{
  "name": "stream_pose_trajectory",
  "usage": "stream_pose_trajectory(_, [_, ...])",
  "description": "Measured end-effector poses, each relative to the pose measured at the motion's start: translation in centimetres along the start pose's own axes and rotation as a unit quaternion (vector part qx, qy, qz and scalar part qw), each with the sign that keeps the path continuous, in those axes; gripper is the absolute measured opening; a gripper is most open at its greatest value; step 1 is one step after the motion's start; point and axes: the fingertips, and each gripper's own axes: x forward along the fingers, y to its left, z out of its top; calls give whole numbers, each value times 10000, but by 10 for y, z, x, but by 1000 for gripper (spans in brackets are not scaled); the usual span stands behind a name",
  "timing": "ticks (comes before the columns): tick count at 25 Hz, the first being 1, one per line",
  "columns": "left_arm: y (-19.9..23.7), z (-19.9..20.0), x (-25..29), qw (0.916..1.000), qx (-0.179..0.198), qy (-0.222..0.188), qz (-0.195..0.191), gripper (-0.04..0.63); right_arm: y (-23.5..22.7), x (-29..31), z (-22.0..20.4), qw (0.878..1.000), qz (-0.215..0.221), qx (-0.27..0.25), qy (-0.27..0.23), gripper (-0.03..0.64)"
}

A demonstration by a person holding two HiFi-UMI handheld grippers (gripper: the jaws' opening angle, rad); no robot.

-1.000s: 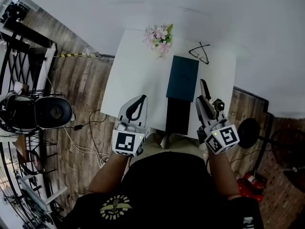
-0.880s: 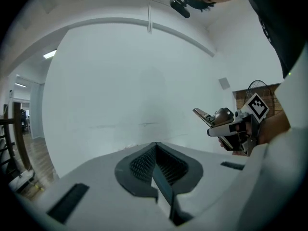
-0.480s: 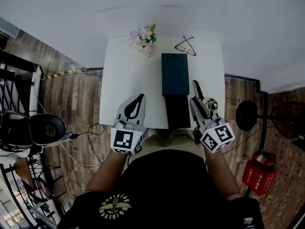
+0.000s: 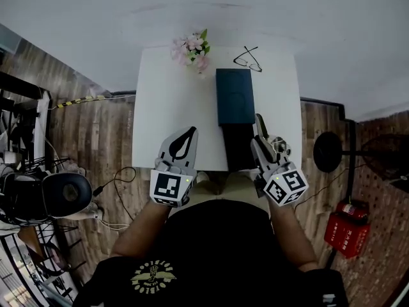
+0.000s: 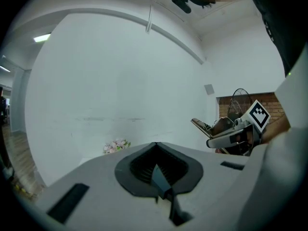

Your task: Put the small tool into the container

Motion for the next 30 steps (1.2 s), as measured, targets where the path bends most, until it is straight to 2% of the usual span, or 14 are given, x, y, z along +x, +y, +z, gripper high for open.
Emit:
stream_pose_trajectory(8, [9, -8, -4, 10000, 35, -41, -13, 6, -1, 18, -38, 9995, -47, 65, 320, 41])
stream_pose_trajectory(13, [6, -1, -13, 9996, 266, -83, -9, 6, 1, 15, -63, 9984, -44, -6, 562, 41])
stream_pose_trajectory(17, [15, -3, -7, 9998, 153, -121, -23, 6, -11, 32, -85, 9966, -77, 69, 812, 41])
stream_pose_trajectory(30, [27, -6, -21, 9997, 141, 68, 188, 6, -31, 49, -153, 9880, -121, 291, 1514, 41])
